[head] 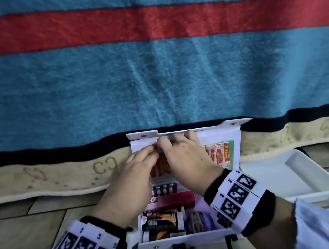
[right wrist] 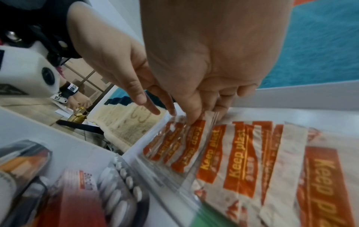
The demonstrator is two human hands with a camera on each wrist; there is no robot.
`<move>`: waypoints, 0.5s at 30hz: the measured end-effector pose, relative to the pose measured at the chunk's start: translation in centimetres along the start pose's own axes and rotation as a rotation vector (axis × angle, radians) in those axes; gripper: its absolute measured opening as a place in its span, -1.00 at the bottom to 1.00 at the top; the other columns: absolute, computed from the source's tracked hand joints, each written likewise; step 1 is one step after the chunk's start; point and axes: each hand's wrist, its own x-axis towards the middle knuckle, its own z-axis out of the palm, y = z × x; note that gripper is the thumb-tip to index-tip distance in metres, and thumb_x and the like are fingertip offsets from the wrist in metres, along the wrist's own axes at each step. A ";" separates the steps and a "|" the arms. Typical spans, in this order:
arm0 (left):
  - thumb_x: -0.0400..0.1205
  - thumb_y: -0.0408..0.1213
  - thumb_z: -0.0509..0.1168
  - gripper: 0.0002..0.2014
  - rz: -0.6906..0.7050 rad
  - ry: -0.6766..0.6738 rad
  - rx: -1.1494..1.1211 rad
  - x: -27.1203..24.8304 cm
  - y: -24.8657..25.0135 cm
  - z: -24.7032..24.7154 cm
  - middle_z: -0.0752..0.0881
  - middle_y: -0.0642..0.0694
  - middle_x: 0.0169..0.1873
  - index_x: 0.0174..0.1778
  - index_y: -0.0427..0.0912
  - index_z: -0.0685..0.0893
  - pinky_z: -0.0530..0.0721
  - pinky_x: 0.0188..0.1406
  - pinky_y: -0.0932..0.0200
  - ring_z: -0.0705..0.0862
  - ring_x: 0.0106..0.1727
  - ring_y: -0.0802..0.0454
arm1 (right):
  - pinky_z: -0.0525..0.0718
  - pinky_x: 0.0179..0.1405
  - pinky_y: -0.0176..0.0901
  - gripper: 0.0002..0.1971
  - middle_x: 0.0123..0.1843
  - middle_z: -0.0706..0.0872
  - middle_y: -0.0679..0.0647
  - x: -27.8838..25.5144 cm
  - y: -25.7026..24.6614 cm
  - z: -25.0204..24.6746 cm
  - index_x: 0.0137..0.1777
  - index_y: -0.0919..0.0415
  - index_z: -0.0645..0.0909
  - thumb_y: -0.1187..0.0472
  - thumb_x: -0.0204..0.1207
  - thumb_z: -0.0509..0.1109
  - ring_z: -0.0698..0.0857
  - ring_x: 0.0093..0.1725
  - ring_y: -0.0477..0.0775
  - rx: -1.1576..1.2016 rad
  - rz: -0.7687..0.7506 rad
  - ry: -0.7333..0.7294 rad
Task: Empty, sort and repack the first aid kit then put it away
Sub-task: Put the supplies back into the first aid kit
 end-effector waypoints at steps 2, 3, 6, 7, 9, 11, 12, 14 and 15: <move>0.60 -0.50 0.17 -0.34 -0.011 -0.001 -0.015 -0.1 0.1 0.0 0.13 0.24 0.60 0.58 0.14 0.26 0.18 0.61 0.17 0.13 0.60 0.18 | 0.17 -0.09 -0.05 -0.59 -0.32 0.74 0.07 -0.3 0.0 -0.1 0.05 0.18 0.46 0.40 0.18 0.40 0.67 -0.10 0.18 0.020 0.064 0.047; 0.60 -0.51 0.17 -0.33 -0.016 -0.002 -0.027 0.0 0.1 0.0 0.13 0.25 0.60 0.58 0.14 0.26 0.17 0.61 0.16 0.12 0.60 0.18 | 0.18 -0.14 -0.06 -0.56 -0.44 0.69 0.04 -0.4 0.1 0.2 -0.01 0.18 0.48 0.42 0.10 0.44 0.66 -0.23 0.17 0.042 0.099 0.094; 0.57 -0.55 0.16 -0.31 -0.008 -0.006 -0.035 0.0 0.1 0.1 0.12 0.29 0.60 0.57 0.13 0.29 0.20 0.61 0.11 0.15 0.60 0.19 | 0.18 -0.15 -0.08 -0.59 -0.54 0.64 0.00 -0.3 0.6 0.6 -0.12 0.15 0.51 0.41 0.02 0.50 0.66 -0.28 0.15 0.032 0.088 0.148; 0.57 -0.55 0.16 -0.31 -0.006 -0.006 -0.034 0.0 0.0 0.2 0.12 0.30 0.60 0.57 0.12 0.30 0.22 0.61 0.10 0.16 0.60 0.19 | 0.18 -0.11 -0.08 -0.63 -0.47 0.69 0.01 -0.1 0.7 0.5 -0.11 0.15 0.52 0.39 0.08 0.50 0.68 -0.20 0.15 0.049 0.075 0.121; 0.57 -0.55 0.15 -0.31 -0.007 -0.009 -0.032 0.0 -0.1 0.2 0.11 0.32 0.59 0.57 0.13 0.29 0.24 0.60 0.09 0.17 0.60 0.19 | 0.16 -0.01 -0.10 -0.71 -0.21 0.76 0.06 0.0 0.7 0.0 0.02 0.15 0.51 0.35 0.31 0.41 0.64 0.04 0.15 0.082 0.035 0.033; 0.58 -0.53 0.15 -0.33 -0.008 -0.006 -0.029 -0.1 0.0 0.2 0.12 0.30 0.59 0.57 0.11 0.29 0.24 0.59 0.10 0.18 0.59 0.17 | 0.18 0.07 -0.11 -0.72 0.03 0.72 0.06 -0.2 1.3 -0.9 0.17 0.09 0.44 0.27 0.48 0.31 0.54 0.20 0.11 0.119 -0.003 -0.024; 0.59 -0.51 0.16 -0.35 -0.017 -0.005 -0.024 -0.1 0.1 0.2 0.14 0.27 0.59 0.57 0.10 0.29 0.25 0.57 0.13 0.20 0.58 0.15 | 0.22 0.11 -0.10 -0.71 0.10 0.70 0.04 -0.4 1.7 -1.9 0.22 0.05 0.43 0.21 0.51 0.31 0.52 0.24 0.09 0.146 -0.013 -0.030; 0.61 -0.45 0.17 -0.39 -0.041 0.004 -0.013 0.0 0.5 0.1 0.25 0.18 0.53 0.57 0.09 0.28 0.32 0.51 0.16 0.27 0.53 0.10 | 0.33 0.22 -0.09 -0.67 0.18 0.68 -0.03 -1.6 3.0 -4.7 0.24 -0.01 0.47 0.11 0.49 0.39 0.55 0.25 0.04 0.227 -0.003 -0.011; 0.62 -0.43 0.18 -0.40 -0.054 0.012 -0.010 0.0 0.9 0.2 0.30 0.13 0.50 0.57 0.08 0.28 0.34 0.47 0.17 0.30 0.50 0.07 | 0.40 0.24 -0.10 -0.67 0.18 0.68 -0.07 -2.5 3.8 -6.2 0.21 -0.01 0.50 0.09 0.46 0.43 0.57 0.23 0.00 0.269 0.006 0.021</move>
